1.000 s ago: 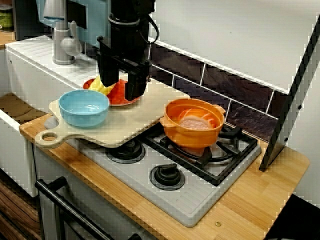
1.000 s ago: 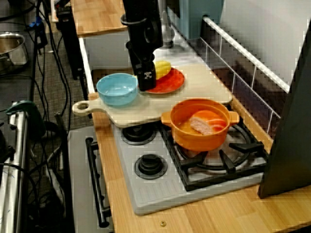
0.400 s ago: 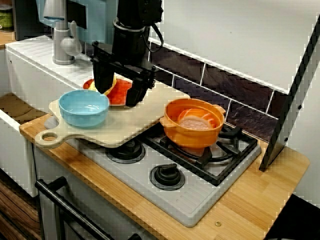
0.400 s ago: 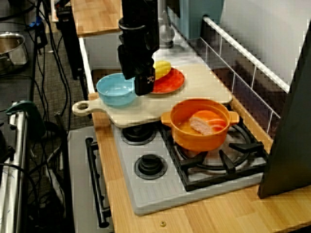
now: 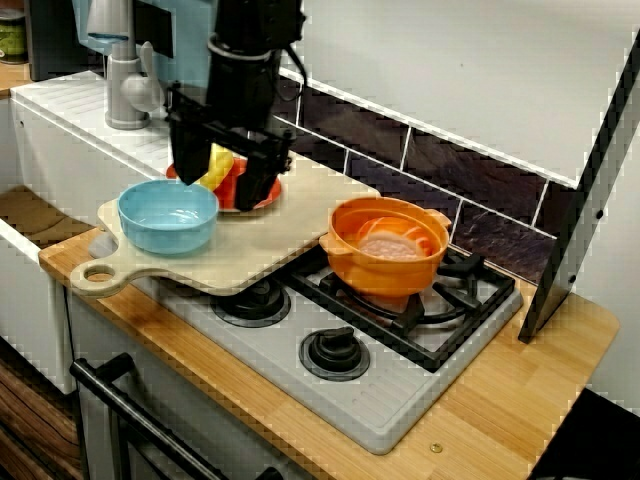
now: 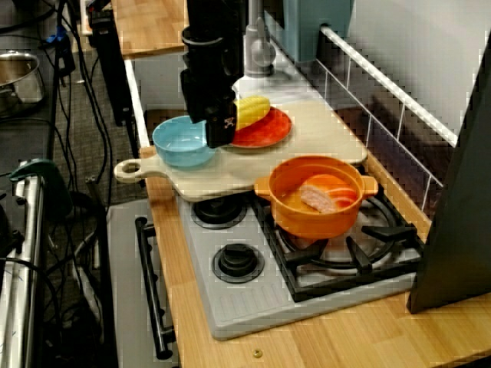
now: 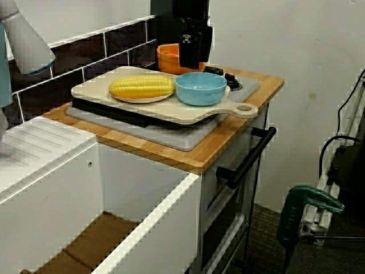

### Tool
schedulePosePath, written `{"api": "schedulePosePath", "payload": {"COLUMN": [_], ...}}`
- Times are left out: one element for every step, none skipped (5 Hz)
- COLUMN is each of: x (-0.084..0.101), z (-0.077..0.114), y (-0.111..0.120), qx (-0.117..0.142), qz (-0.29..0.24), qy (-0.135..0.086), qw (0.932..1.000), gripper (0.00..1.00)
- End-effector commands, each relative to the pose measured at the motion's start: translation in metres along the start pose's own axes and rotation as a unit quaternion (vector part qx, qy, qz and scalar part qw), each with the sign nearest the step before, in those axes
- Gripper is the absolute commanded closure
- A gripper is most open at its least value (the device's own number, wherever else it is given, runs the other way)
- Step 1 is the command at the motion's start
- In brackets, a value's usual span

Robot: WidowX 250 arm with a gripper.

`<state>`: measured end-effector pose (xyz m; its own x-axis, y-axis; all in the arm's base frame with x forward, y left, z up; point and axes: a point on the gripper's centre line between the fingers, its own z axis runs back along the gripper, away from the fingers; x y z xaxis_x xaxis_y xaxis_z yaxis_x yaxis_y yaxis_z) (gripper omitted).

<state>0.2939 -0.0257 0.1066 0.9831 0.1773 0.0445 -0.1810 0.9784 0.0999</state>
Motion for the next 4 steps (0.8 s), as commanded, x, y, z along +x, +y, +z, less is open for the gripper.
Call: {"api": "schedulePosePath", "payload": {"x": [-0.0093, -0.0121, -0.0087, -0.0055], "z": [0.0148, 0.0130, 0.0105, 0.0077], "y": [0.0107, 0.0120, 0.0051, 0.0028], "qx": [-0.016, -0.020, -0.023, -0.025], "qz": [-0.005, 0.004, 0.024, 0.033], "qy": [-0.031, -0.035, -0.038, -0.039], "qw": [0.9994, 0.9992, 0.9987, 0.9984], "gripper": [0.00, 0.00, 0.00, 0.00]}}
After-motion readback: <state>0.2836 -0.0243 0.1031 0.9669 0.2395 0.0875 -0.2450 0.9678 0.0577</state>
